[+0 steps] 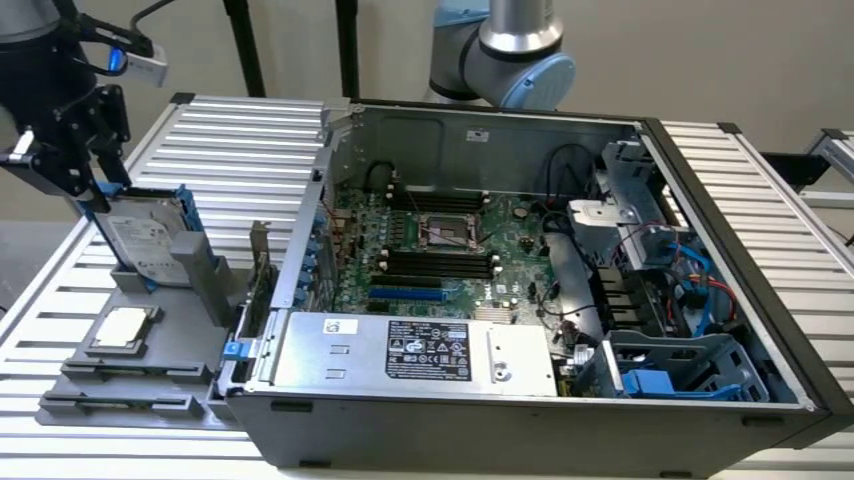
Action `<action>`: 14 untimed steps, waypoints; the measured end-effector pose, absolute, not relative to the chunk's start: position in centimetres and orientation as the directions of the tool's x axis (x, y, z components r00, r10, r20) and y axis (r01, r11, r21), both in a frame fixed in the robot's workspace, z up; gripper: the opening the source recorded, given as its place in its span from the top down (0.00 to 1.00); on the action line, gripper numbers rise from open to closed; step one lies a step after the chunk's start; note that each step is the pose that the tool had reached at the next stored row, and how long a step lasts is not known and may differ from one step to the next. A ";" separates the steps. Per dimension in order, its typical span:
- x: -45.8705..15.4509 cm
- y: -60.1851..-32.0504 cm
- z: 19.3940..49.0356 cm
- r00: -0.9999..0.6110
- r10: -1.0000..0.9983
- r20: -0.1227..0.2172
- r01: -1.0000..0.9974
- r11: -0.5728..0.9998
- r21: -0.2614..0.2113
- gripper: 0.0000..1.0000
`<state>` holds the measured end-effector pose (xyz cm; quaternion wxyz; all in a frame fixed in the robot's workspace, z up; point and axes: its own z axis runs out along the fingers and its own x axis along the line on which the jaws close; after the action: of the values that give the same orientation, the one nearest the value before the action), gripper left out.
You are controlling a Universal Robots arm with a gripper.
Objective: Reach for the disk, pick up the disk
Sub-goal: 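Pick up the disk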
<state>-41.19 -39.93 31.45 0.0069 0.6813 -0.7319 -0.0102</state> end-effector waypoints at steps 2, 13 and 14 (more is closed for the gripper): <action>-41.2 -39.9 31.1 -0.072 -0.997 -0.004 -0.997 0.071 0.024 0.52; -41.4 -39.9 29.8 -0.067 -0.998 -0.012 -0.997 0.066 0.024 0.52; -41.4 -39.9 29.8 -0.065 -0.998 -0.014 -0.998 0.064 0.024 0.52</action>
<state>-41.42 -39.93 29.77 0.0033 0.6839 -0.7295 -0.0136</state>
